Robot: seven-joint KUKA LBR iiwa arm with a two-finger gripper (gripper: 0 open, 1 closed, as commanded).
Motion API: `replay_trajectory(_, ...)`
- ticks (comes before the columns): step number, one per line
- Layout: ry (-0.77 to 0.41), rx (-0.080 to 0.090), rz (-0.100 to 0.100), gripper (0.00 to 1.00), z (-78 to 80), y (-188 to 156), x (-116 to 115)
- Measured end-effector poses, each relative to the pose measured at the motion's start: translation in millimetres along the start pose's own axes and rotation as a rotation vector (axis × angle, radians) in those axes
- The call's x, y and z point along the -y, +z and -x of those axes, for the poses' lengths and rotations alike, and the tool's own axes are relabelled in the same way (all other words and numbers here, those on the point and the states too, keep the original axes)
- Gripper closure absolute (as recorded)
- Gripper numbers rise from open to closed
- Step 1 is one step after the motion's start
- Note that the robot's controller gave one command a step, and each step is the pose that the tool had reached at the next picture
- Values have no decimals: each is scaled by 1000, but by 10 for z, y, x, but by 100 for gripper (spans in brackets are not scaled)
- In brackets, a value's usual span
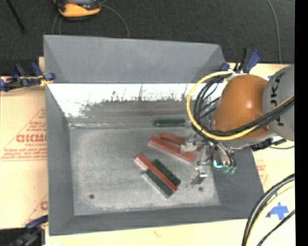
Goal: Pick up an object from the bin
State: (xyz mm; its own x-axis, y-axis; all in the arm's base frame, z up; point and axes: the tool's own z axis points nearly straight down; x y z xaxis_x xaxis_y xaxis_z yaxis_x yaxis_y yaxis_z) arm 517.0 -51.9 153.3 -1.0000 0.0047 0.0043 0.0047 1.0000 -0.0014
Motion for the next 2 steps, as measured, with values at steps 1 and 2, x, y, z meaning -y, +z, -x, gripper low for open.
replay_trajectory(1, -2, 6, -1, 0, 11, -32, 0)
replay_trajectory(2, 16, 6, 3, 0, 17, 59, -546)
